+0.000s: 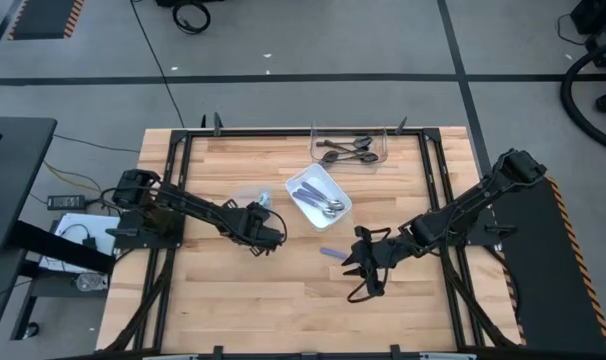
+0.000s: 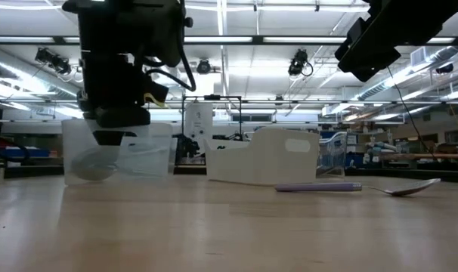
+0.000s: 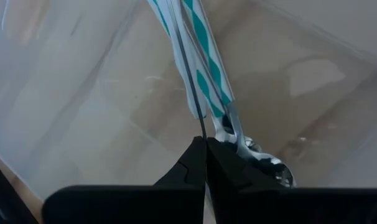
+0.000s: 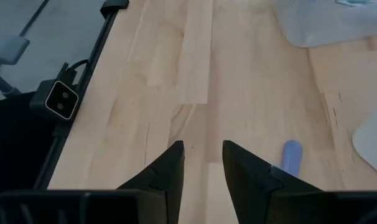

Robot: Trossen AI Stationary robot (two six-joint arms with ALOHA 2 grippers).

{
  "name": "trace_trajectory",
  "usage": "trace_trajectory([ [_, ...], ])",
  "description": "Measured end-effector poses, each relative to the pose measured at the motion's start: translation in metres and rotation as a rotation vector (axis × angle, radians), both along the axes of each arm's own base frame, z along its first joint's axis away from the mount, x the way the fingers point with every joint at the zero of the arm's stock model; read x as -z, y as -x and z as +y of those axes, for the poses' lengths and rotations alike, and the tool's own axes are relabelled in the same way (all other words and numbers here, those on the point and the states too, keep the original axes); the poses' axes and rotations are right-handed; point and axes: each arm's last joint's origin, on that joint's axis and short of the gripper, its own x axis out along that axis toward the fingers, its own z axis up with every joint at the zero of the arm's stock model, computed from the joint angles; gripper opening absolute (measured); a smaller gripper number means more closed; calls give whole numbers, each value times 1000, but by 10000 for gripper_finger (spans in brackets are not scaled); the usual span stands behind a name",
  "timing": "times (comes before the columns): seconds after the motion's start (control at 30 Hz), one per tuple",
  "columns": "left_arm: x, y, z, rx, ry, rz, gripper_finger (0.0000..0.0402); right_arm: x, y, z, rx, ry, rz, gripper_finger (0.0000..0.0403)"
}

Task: Sort silverware by color (type)
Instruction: Put the white-green patterned spoon into the bottom transparent bin, then put the purple spoon into the middle white bin

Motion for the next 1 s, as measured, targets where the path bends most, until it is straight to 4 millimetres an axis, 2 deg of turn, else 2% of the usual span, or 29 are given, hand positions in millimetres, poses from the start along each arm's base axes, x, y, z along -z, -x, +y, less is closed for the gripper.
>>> trace_trajectory([
  [0.17,0,-1,4,-36,-3,-15,29,2,1,-1,30,-6,22,120],
  [0.33,-2,0,3,-38,7,-17,91,8,5,-5,104,25,88,120],
  [0.53,-22,5,2,-36,34,-92,147,30,3,-5,136,109,190,120],
  [0.8,-48,7,-16,15,42,-305,155,63,-9,-9,114,218,297,125],
  [1.0,-55,1,-32,70,60,-443,155,77,-15,-19,114,275,351,134],
])
